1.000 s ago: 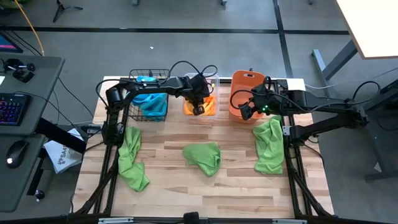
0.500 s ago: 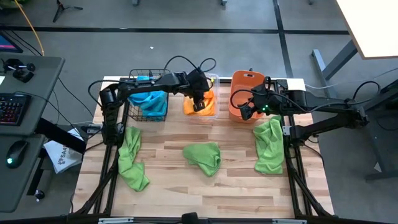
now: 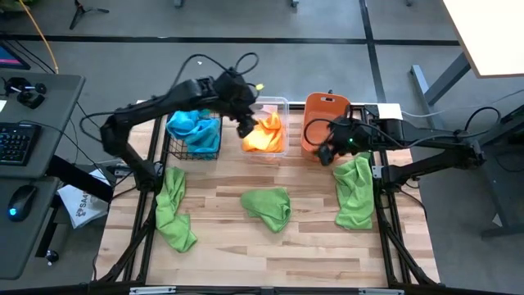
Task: Sort microfiber towel by color & place in baskets
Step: Put the right green towel into the orange bin
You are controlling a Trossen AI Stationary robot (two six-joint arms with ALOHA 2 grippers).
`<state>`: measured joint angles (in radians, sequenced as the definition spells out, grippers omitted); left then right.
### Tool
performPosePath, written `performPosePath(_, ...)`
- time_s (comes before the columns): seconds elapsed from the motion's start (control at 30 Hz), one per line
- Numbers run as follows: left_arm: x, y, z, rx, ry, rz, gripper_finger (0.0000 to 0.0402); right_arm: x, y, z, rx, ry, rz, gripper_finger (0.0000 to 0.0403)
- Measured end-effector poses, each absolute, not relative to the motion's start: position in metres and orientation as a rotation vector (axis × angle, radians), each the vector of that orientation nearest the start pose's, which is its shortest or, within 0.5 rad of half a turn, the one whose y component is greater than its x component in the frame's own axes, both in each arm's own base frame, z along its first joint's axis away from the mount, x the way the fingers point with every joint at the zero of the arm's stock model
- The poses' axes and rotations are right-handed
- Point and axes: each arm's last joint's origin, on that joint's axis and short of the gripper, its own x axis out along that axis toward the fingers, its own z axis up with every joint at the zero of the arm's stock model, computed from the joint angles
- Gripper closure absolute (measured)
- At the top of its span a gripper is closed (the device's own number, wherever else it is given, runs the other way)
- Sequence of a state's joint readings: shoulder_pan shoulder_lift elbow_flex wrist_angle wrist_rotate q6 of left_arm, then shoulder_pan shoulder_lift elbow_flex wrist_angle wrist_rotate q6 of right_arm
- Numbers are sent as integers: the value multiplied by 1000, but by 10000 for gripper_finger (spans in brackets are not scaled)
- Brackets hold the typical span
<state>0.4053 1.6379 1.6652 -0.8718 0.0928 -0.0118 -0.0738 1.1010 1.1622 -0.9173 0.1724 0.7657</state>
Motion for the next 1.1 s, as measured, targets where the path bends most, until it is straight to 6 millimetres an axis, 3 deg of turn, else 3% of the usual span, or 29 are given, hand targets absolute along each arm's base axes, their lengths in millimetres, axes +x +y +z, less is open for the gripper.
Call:
performPosePath(0.17,292,99,389,-247,799,203,208,201,6,326,759,925,-408,89)
performPosePath(0.27,282,74,405,-193,750,131,208,195,30,293,815,1083,-390,89)
performPosePath(0.47,275,33,421,-112,680,-8,208,166,56,209,954,1326,-599,89)
performPosePath(0.63,276,11,424,-58,664,-92,208,151,53,179,1031,1384,-756,89)
performPosePath(0.83,272,6,392,-163,613,-72,208,149,45,165,1027,1342,-893,89)
performPosePath(1.1,232,-4,344,-481,383,-1,208,161,45,133,956,1420,-913,90)
